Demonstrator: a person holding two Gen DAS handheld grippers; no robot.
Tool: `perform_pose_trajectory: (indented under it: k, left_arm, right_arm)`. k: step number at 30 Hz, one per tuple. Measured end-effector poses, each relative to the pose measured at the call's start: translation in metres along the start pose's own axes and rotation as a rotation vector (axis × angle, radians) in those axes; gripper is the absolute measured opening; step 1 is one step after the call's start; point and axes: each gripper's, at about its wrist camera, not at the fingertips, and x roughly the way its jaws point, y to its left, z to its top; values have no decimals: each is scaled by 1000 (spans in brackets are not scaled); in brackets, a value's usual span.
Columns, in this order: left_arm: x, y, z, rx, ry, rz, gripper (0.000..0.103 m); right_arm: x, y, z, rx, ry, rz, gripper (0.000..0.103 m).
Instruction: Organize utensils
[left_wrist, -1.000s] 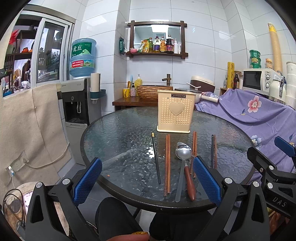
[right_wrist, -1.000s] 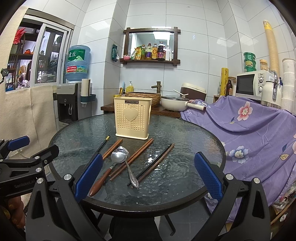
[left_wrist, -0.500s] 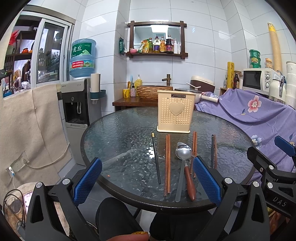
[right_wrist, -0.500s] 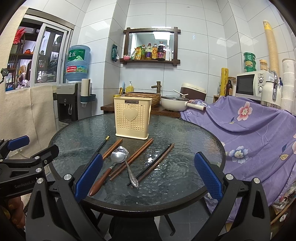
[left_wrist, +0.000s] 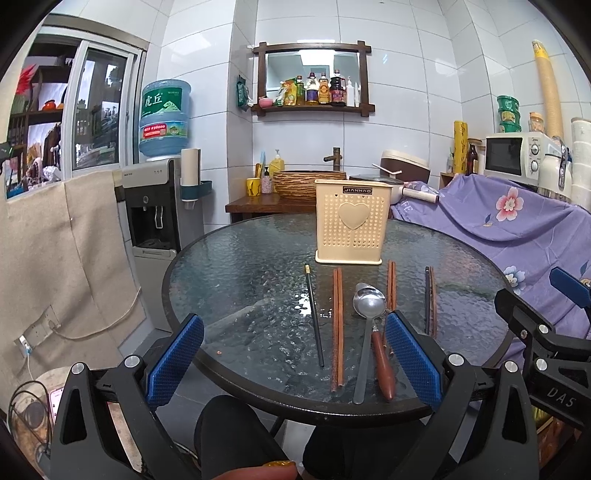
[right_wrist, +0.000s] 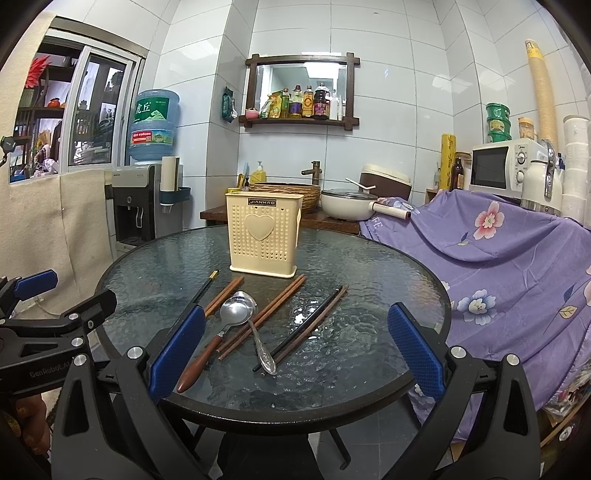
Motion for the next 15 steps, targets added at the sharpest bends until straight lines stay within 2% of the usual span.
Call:
perform_pose_trajectory:
  k: [4,9,15]
  left_arm:
    - [22,0,4,35,53,28,97]
    - [50,17,13,45,102,90,97]
    - [97,25,17,62,251,48,97]
  right_arm:
    - [15,-7,1,-4,11,-36,97]
    - [57,-28,3,45,125,-52,97]
    - [105,-35,1,-2,255,4,97]
